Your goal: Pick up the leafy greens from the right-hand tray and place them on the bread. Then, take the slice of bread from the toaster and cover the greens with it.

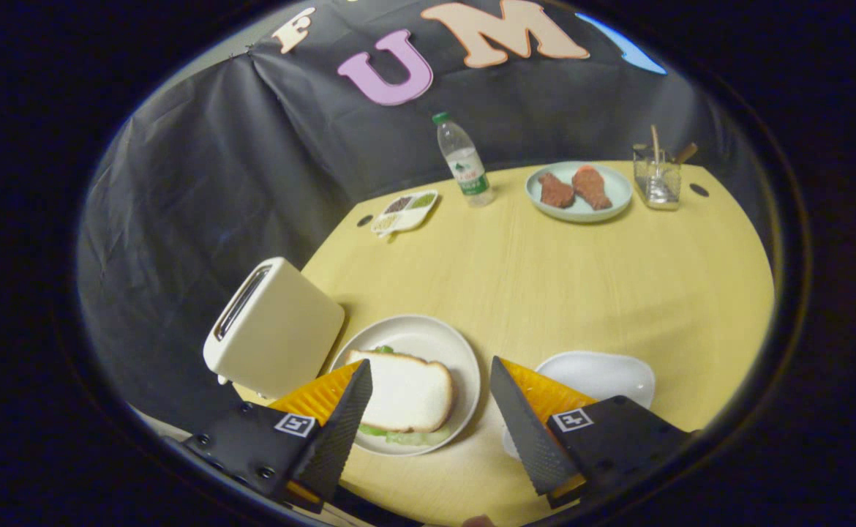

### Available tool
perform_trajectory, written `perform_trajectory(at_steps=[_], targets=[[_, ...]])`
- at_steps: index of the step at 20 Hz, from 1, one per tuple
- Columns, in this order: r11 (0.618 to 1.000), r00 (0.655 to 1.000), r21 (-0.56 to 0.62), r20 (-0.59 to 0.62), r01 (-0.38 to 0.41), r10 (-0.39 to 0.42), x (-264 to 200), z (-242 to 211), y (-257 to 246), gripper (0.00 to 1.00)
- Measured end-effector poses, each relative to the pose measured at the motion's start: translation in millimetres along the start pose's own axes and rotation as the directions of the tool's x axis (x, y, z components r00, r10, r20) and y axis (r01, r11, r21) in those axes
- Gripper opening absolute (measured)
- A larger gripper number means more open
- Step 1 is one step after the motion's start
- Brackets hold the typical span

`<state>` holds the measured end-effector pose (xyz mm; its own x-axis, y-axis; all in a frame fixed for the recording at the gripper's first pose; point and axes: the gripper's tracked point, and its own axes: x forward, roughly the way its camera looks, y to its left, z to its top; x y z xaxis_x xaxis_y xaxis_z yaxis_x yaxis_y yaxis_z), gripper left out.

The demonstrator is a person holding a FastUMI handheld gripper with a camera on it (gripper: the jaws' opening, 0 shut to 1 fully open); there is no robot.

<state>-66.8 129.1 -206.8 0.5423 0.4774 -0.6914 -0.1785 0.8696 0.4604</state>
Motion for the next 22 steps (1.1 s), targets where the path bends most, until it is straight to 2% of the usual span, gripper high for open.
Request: perform_trajectory(at_steps=[5, 10, 16, 18, 20, 22], targets=[[0.996, 0.975, -0.055, 0.214, 0.069, -0.055, -39.2, 72.4, -12.7, 1.00], [0.981, 0.916, -0.088, 0.382, 0.171, -0.125, -82.4, 135.6, -31.3, 1.00], [0.946, 0.782, -0.087, 0.590, 0.312, -0.204, -140.1, 204.0, -42.3, 1.00], [0.929, 0.719, -0.062, 0.653, 0.365, -0.239, -160.4, 222.7, -47.7, 1.00], [0.913, 0.663, -0.047, 0.702, 0.405, -0.258, -175.9, 233.1, -48.9, 1.00], [0.898, 0.623, -0.033, 0.731, 0.439, -0.278, -189.8, 239.0, -52.7, 1.00]])
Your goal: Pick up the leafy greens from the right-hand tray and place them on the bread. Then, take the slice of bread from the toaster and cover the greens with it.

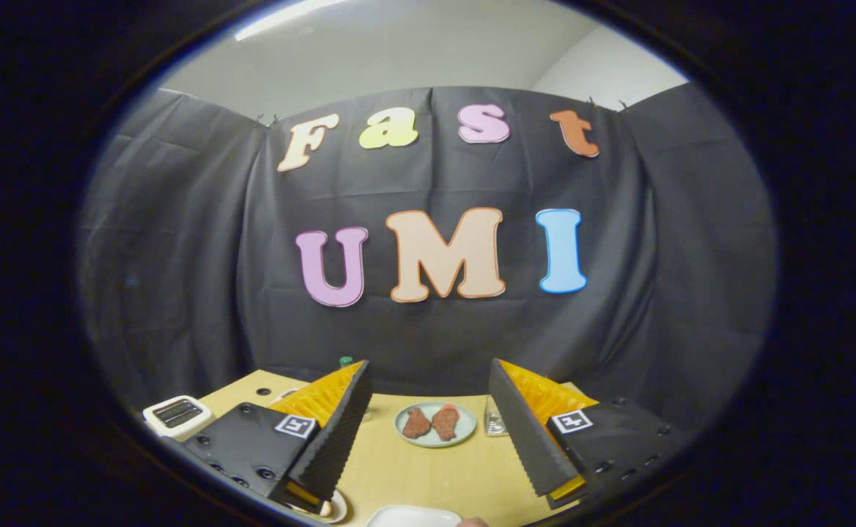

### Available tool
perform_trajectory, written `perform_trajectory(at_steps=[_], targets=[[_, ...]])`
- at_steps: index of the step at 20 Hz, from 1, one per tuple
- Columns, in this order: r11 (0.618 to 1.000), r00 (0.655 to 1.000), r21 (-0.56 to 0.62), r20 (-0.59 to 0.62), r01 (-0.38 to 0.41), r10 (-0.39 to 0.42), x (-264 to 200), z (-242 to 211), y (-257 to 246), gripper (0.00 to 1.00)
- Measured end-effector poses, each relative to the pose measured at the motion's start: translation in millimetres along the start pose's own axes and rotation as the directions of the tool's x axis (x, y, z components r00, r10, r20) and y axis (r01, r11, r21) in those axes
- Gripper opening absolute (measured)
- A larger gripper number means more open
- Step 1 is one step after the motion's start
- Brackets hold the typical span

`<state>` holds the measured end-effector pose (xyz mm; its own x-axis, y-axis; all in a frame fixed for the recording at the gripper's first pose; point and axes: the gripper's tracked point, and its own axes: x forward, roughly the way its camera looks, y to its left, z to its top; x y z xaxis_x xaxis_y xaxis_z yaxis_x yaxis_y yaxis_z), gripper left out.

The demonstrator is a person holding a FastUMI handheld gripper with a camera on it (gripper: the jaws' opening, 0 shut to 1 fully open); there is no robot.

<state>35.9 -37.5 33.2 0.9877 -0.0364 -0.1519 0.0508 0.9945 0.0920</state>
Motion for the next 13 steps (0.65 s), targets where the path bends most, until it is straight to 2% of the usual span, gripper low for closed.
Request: perform_trajectory(at_steps=[7, 13], targets=[[0.998, 0.997, -0.008, 0.055, 0.063, -0.062, -7.1, 18.9, -20.8, 1.00], [0.998, 0.995, 0.004, 0.075, 0.065, -0.065, -8.7, 27.5, -20.4, 1.00]])
